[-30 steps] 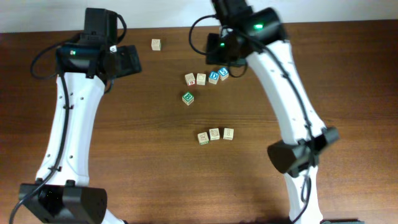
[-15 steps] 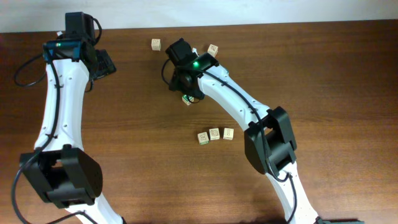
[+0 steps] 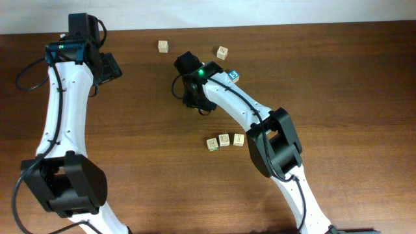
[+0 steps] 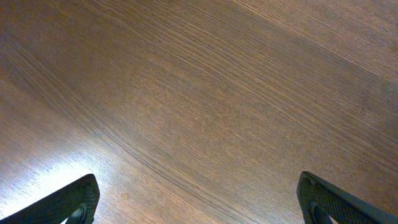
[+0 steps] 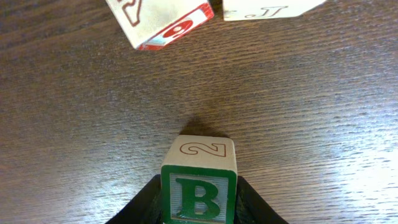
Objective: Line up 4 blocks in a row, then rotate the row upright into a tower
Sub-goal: 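Grasp the green B block with the right gripper, place at row end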
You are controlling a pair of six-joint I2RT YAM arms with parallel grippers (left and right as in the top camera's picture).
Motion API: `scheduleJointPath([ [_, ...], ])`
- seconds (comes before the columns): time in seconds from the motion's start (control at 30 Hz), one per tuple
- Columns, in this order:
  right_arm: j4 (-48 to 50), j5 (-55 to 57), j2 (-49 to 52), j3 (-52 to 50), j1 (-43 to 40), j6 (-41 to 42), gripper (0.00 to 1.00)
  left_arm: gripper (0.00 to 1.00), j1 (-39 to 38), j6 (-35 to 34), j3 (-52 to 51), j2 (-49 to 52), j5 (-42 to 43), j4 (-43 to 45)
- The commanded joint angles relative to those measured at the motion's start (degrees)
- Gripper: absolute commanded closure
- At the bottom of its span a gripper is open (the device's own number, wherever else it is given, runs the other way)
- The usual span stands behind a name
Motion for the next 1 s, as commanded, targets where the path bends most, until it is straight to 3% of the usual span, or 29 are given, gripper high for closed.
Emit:
scheduleJointPath([
  [0.0, -1.7, 0.7, 0.4, -0.5, 0.0, -6.0, 0.71, 0.00, 0.0, -0.8, 0.7, 0.6, 0.4, -0.3],
  [0.13, -4.9, -1.1, -0.5, -0.4, 0.0, -14.7, 0.71, 0.01, 0.0, -0.8, 0.7, 0.6, 0.4, -0.3],
  [0.37, -13.6, -16.3, -1.2, -0.4, 1.3, -18.1, 0.71, 0.01, 0.0, -0.8, 0.7, 0.6, 0.4, -0.3],
  [0.67, -25.6, -15.7, -1.2, -0.4, 7.7, -19.2, 0.70, 0.01, 0.0, -0.8, 0.7, 0.6, 0.4, -0.3],
  [0.83, -27.8, -6.9, -1.2, -0.4, 7.8, -17.7, 0.65, 0.01, 0.0, -0.8, 0.7, 0.6, 0.4, -1.0],
  [0.97, -27.7, -6.4, -1.2, -0.4, 7.8, -17.8, 0.64, 0.00, 0.0, -0.8, 0.7, 0.6, 0.4, -1.3],
])
